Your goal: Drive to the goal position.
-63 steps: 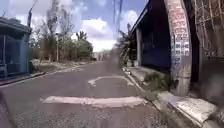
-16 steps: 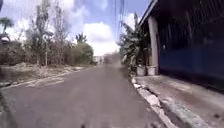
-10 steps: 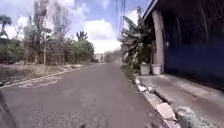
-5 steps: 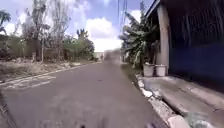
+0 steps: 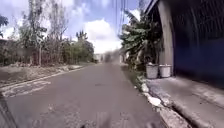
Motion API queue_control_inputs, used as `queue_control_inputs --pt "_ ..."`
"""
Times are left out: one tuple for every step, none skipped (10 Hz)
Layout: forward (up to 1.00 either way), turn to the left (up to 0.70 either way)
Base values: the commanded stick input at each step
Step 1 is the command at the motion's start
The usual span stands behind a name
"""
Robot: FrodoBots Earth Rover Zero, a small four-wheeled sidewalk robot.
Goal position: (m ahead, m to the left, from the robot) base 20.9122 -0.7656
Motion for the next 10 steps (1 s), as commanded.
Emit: queue_control_inputs --pt "0.7 0.0" --pt "0.7 0.0" --pt "0.7 0.0" --pt "0.7 0.0" --pt "0.7 0.05" --pt "0.7 0.12" --pt "0.7 0.01" --pt "0.7 0.0" --pt "0.7 0.0" --pt "0.7 0.0"
